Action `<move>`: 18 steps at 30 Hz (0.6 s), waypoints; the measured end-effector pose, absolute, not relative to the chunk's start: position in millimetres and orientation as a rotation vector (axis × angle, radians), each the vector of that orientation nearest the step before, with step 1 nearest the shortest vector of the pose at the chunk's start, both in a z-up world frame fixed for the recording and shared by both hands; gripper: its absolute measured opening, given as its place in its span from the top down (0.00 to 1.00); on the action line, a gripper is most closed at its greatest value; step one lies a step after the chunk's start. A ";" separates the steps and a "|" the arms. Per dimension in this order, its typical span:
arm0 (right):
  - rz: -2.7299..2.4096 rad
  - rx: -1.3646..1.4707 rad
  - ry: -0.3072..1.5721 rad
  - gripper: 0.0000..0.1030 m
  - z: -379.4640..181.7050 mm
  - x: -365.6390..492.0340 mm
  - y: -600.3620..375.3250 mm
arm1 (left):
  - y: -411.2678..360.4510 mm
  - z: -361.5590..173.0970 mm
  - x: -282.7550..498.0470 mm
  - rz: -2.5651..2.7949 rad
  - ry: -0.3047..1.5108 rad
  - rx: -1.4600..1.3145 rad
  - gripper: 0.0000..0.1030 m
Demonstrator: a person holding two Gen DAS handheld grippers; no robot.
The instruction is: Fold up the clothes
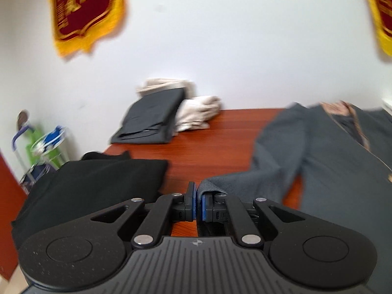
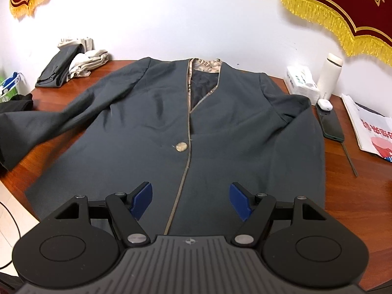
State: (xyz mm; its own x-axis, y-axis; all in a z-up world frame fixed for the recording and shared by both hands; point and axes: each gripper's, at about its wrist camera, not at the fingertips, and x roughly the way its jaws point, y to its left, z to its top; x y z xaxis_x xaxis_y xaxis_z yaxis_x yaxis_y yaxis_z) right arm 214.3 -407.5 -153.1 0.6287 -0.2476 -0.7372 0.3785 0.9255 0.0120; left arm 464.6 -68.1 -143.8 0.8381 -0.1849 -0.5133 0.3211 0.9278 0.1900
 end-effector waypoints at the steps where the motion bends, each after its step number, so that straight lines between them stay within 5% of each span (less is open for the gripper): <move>1: -0.364 0.171 0.817 0.26 -152.8 218.6 -405.1 | -60.5 -140.6 475.2 -0.257 0.515 0.262 0.95; 14: -0.386 0.167 0.835 0.26 -156.1 267.2 -368.0 | -1.2 -162.0 536.5 -0.287 0.704 0.179 0.88; 18: -0.373 0.167 0.844 0.26 -159.7 283.2 -358.3 | 5.7 -177.7 520.1 -0.344 0.693 0.288 0.73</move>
State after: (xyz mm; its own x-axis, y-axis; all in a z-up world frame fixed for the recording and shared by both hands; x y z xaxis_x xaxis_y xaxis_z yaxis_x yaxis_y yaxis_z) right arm 283.2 -358.3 -159.7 0.6047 -0.2547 -0.7546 0.3860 0.9225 -0.0021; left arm 520.1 5.7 -177.7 0.7175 -0.2119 -0.6636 0.4001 0.9051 0.1436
